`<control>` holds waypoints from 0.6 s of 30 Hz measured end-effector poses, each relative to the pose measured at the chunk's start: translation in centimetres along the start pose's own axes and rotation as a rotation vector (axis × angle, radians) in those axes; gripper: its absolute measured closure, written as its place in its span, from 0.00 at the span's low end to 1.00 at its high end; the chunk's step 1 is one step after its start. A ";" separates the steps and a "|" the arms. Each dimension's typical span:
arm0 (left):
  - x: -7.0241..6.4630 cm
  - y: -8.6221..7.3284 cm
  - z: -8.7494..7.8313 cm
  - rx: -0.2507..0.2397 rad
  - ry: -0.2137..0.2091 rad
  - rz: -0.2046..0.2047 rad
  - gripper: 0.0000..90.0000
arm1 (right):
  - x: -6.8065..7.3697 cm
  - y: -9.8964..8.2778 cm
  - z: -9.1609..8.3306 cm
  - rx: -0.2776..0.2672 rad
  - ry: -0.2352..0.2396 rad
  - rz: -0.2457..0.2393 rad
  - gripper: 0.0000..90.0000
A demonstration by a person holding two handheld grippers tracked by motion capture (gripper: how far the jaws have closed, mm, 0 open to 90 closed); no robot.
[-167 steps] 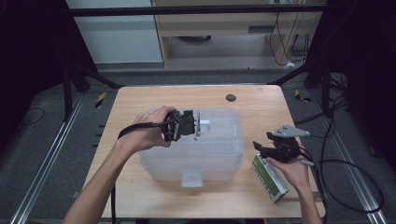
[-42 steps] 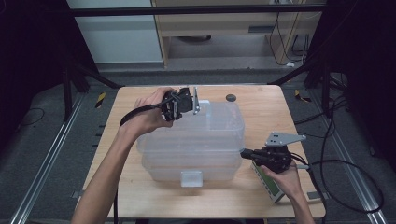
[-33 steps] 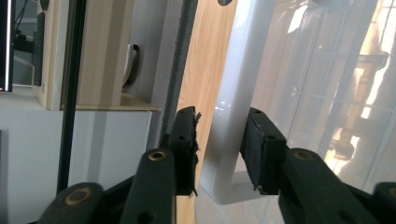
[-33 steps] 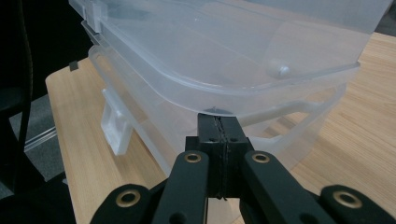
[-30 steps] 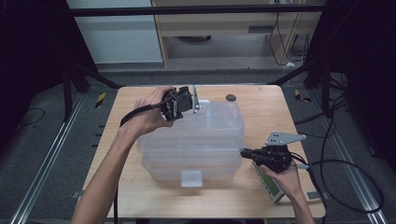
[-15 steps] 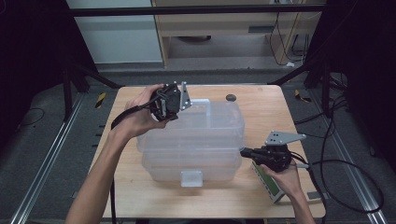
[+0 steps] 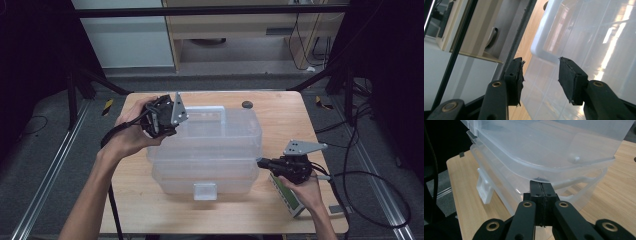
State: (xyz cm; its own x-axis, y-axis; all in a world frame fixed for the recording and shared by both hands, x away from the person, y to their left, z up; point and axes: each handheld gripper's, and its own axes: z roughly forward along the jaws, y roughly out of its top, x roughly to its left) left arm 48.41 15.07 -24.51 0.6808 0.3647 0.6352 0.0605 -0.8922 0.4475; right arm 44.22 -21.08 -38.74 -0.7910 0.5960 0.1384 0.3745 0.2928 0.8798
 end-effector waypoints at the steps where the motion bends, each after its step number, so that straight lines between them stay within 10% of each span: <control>1: 0.0 -0.4 -0.2 -0.007 0.004 -0.017 0.60 | 0.0 0.0 0.0 0.000 -0.001 -0.001 1.00; 18: -0.5 -8.8 -2.1 -0.103 0.103 -0.337 0.63 | 0.0 0.1 0.0 0.003 -0.003 0.001 1.00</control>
State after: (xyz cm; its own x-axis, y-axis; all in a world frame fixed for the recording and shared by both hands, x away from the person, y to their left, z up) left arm 46.02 23.28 -27.47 0.5579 0.6632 0.4990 0.1913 -0.6878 0.7003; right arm 44.26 -21.01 -38.68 -0.7894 0.5982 0.1376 0.3766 0.2949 0.8782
